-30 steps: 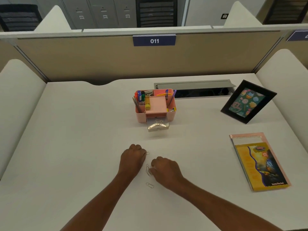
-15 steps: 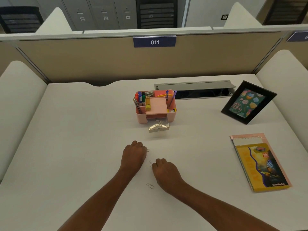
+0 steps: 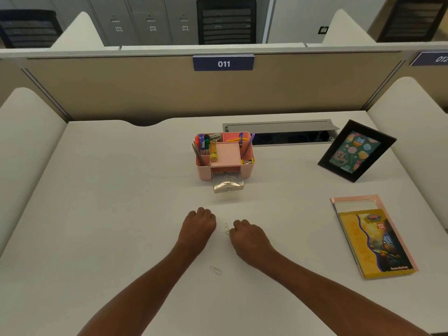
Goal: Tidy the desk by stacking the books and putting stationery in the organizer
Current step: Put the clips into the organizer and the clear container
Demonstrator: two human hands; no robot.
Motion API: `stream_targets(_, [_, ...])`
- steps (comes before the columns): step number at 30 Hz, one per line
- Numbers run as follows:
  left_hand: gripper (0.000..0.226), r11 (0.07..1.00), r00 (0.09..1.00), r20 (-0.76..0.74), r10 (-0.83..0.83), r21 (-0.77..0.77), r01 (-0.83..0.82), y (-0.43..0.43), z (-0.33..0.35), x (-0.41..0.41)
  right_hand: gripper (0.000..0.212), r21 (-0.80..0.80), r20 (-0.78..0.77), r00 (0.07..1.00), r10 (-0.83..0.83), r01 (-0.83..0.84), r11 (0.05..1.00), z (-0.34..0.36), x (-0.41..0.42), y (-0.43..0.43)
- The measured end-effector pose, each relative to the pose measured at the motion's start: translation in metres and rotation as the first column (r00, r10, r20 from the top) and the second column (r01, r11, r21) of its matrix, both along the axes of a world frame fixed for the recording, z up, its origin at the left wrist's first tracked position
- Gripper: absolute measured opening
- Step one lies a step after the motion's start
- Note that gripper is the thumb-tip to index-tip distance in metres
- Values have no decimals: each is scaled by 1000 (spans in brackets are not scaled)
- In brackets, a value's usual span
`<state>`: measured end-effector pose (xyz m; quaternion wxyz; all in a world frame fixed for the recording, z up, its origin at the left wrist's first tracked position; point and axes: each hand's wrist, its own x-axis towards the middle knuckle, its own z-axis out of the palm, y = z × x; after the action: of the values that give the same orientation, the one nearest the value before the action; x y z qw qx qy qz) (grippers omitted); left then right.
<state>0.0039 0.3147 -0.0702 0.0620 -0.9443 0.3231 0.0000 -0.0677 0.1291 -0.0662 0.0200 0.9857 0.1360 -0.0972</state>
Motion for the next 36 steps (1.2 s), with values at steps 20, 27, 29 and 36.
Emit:
stream_targets(20, [16, 858, 950, -162, 268, -409, -311, -7, 44, 0, 28, -77, 129, 980, 154, -145, 986, -22, -5, -8])
stream_targets(27, [18, 767, 932, -186, 311, -530, -361, -30, 83, 37, 3, 191, 215, 976, 16, -58, 980, -24, -1, -11])
stream_targets(29, [19, 774, 927, -175, 333, -510, -375, -39, 89, 49, 3, 334, 177, 978, -113, 48, 941, -20, -2, -11])
stream_targets(36, [21, 833, 919, -157, 362, -389, -395, -63, 91, 84, 11, 574, -70, 938, -340, 317, 755, -17, -10, -20])
